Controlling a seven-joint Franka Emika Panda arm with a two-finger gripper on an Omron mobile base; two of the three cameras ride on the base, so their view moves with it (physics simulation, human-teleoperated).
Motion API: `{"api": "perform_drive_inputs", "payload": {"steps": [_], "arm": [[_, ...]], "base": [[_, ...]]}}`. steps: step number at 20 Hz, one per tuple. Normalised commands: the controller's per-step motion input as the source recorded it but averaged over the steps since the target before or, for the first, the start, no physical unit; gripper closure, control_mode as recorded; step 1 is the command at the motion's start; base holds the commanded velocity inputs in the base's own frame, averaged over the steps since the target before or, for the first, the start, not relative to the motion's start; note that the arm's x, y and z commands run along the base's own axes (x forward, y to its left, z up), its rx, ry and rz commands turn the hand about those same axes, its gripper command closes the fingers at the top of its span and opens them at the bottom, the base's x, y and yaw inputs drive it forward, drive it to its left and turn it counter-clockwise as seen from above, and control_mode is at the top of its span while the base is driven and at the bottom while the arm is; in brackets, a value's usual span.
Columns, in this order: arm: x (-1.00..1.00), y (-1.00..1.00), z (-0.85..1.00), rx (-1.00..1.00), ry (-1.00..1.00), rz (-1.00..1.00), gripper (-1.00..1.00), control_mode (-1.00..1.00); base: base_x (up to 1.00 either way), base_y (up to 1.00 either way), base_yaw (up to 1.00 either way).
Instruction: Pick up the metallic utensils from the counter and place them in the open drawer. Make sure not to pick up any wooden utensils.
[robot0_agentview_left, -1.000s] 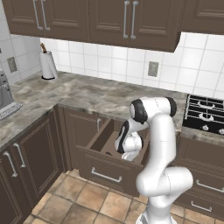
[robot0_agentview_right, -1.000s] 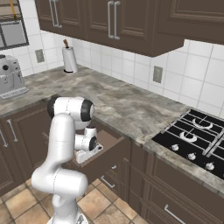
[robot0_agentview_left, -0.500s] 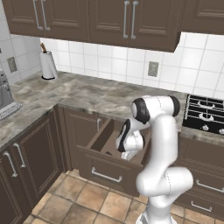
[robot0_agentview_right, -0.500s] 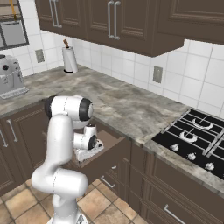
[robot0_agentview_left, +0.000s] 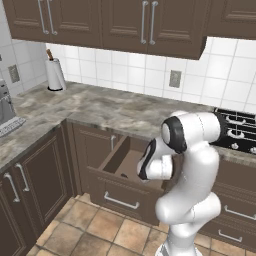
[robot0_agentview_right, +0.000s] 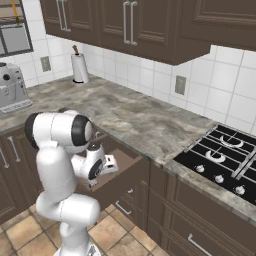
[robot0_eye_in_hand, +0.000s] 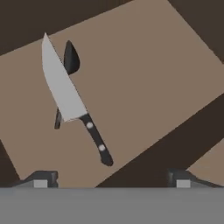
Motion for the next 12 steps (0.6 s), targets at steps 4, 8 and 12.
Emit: {"api": "perform_drive_inputs", "payload": {"steps": [4,8,12], "arm": [[-0.39,0.0,0.89,0.03,-0.09,-0.56,-1.0,-1.0],[-0.39,0.01,0.93,0.01,0.0,-0.6,-1.0,-1.0],[-0.35,0.13,1.0,0.04,0.01,-0.57,-1.0,-1.0]], "base": [[0.0,0.0,0.0],[0.0,0.0,0.0],[0.0,0.0,0.0]]}}
